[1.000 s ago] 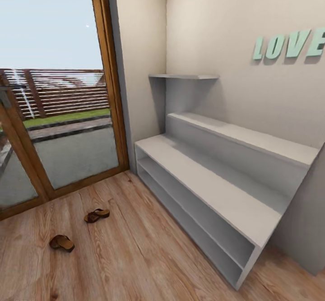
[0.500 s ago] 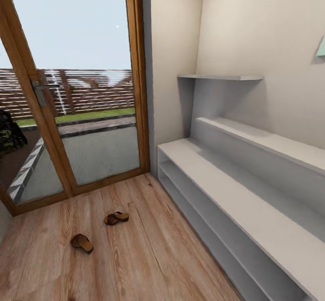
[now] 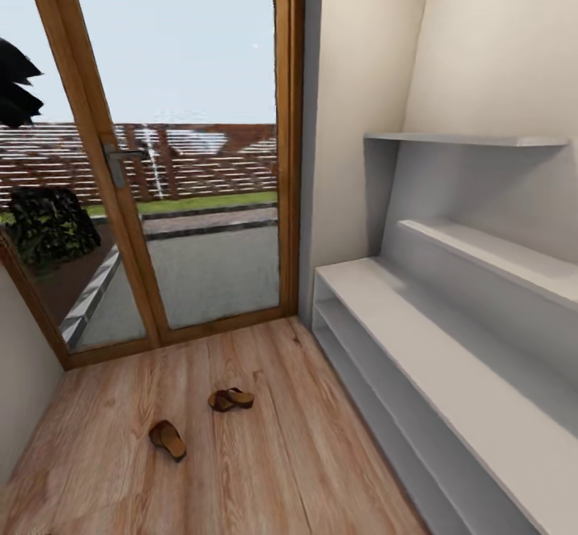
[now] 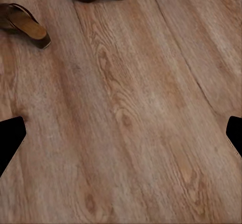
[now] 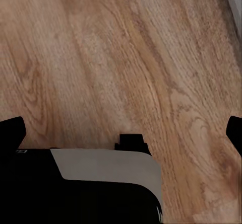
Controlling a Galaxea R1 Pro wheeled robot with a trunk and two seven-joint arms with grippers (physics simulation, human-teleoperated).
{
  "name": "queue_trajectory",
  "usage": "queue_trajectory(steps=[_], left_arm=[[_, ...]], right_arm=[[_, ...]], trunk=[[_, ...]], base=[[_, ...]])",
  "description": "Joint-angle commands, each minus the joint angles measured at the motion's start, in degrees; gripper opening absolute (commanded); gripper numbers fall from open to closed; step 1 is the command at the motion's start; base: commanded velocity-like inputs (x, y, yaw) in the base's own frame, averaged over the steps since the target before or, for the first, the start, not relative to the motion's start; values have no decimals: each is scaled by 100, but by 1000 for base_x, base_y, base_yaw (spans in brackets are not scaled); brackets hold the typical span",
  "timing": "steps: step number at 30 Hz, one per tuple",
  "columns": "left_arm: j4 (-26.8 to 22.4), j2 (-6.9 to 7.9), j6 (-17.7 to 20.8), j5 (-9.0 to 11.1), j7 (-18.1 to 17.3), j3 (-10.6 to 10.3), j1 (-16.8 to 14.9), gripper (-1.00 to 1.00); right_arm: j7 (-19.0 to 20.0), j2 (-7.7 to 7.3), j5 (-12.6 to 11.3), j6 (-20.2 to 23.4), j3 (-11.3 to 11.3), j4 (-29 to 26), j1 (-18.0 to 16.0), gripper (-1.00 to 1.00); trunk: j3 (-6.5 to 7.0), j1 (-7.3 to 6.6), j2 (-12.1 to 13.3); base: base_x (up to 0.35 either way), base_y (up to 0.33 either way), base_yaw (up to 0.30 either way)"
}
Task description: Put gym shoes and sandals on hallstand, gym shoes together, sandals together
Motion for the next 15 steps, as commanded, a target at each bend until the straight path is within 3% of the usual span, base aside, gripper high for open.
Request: queue_trajectory(steps=[1, 8, 12, 15], left_arm=[[-4, -4, -16, 2, 2, 0, -4, 100], [-369, -19, 47, -6, 19, -4, -19, 100], [-694, -5, 441, -11, 24, 0, -38, 100], [-719, 1, 490, -6, 23, 3, -39, 100]], right_arm=[[-1, 0, 0, 0, -4, -18, 4, 100], [0, 4, 31, 0, 11, -88, 4, 100], [0, 8, 58, 0, 38, -396, 4, 100], [0, 7, 59, 0, 34, -430, 4, 100]], trunk=[[-5, 3, -2], [-5, 3, -2], [-5, 3, -2], [-5, 3, -2]], base=[[315, -213, 300], [310, -236, 300], [308, -247, 300], [308, -248, 300]])
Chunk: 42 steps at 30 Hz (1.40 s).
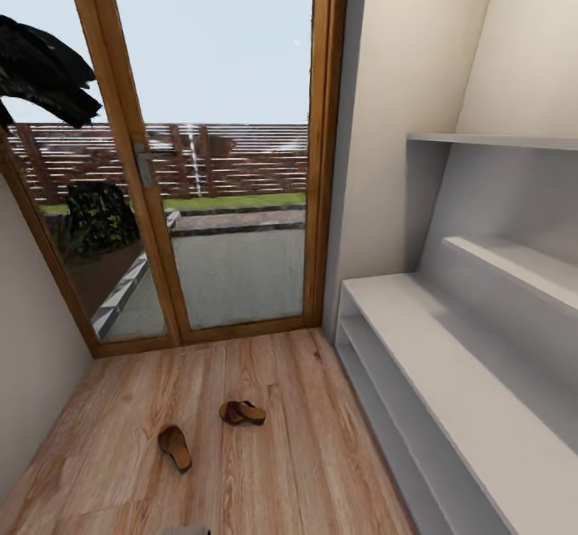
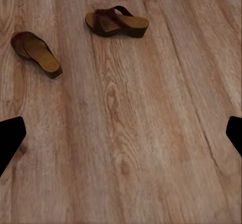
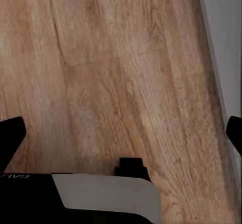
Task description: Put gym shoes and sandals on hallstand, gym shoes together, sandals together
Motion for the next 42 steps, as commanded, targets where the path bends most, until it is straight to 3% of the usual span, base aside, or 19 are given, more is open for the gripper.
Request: queue_trajectory(steps=[1, 12, 22, 42], left_arm=[[-2, -3, -9, 1, 3, 2, -3, 100], [-4, -9, 18, 26, -6, 3, -4, 100], [25, -5, 3, 61, -20, 6, -4, 100], [46, -6, 1, 87, -21, -6, 13, 100]], right_arm=[[-1, -2, 4, 0, 2, -14, 3, 100], [-1, -8, 5, 0, 7, -15, 3, 100], [-1, -8, 5, 0, 3, 18, 3, 100], [-1, -8, 5, 0, 14, 27, 3, 100]], trunk=[[-5, 3, -2], [-5, 3, -2], [-5, 3, -2], [-5, 3, -2]], base=[[308, -248, 300], [307, -223, 300], [290, 38, 300], [84, -29, 300]])
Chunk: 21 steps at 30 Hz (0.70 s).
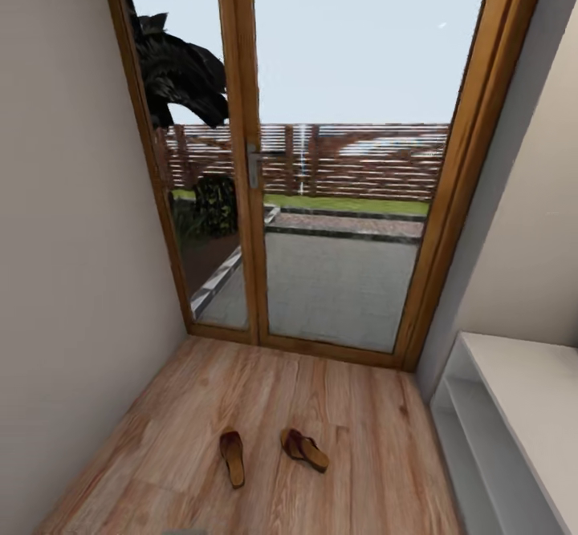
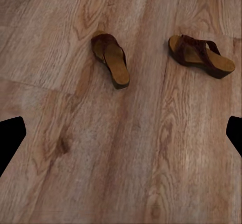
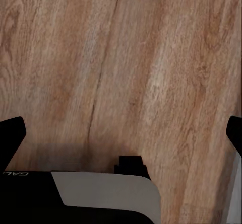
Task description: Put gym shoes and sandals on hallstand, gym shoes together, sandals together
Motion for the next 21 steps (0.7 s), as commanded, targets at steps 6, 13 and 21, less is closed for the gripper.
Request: queue_trajectory(steps=[6, 13, 21], left_arm=[[3, -2, -16, 9, 0, 1, -3, 100], [3, -2, -16, 9, 0, 1, -3, 100], [3, -2, -16, 9, 0, 1, -3, 100]], right_arm=[[-1, 0, 4, 0, 1, -8, 3, 100], [-1, -1, 5, 0, -5, -7, 3, 100], [-1, 0, 5, 0, -5, -7, 3, 100]], trunk=[[-4, 3, -2], [-4, 3, -2], [-4, 3, -2]], base=[[292, -202, 300], [303, -217, 300], [317, -159, 300]])
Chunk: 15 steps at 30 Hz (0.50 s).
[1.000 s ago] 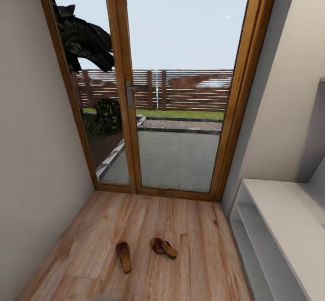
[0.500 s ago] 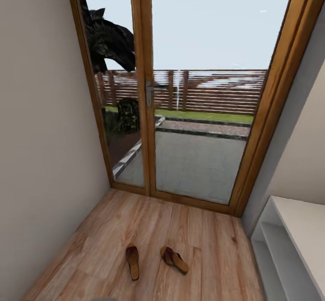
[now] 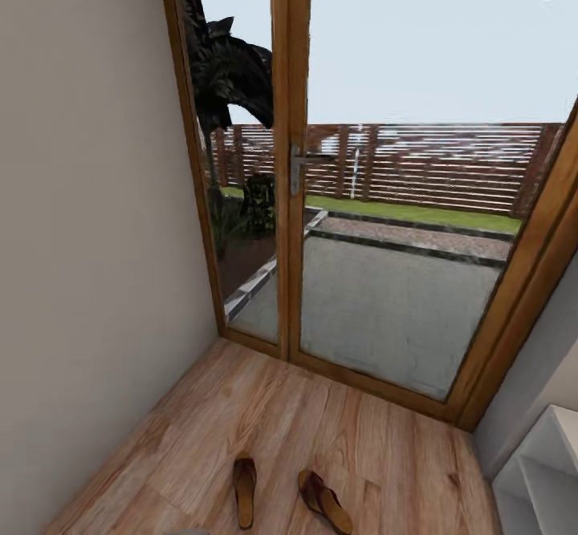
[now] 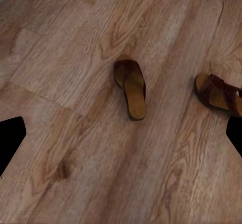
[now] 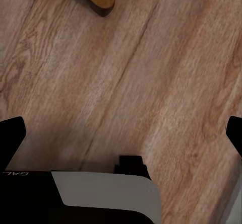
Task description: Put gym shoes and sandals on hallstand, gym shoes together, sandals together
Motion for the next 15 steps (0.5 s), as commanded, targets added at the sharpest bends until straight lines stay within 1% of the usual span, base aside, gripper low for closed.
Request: queue_trajectory(steps=[1, 3, 5, 9, 15], left_arm=[[4, -2, -17, 9, 0, 1, -4, 100], [4, -2, -17, 9, 0, 1, -4, 100], [4, -2, -17, 9, 0, 1, -4, 100], [4, -2, -17, 9, 0, 1, -4, 100], [7, -2, -17, 7, 0, 1, -4, 100]], right_arm=[[-1, -1, 4, 0, 2, -10, 4, 100], [-1, -2, -6, 0, -3, -13, 4, 100], [-1, -3, -3, 0, 4, -18, 4, 100], [-1, -5, 2, 0, 3, -19, 4, 100], [-1, -3, 3, 0, -8, -25, 4, 100]], trunk=[[-4, 4, -2], [-4, 4, -2], [-4, 4, -2], [-4, 4, -2], [-4, 4, -2]], base=[[339, -51, 300], [316, -29, 299], [150, -5, 125], [58, -2, 48], [14, 0, 12]])
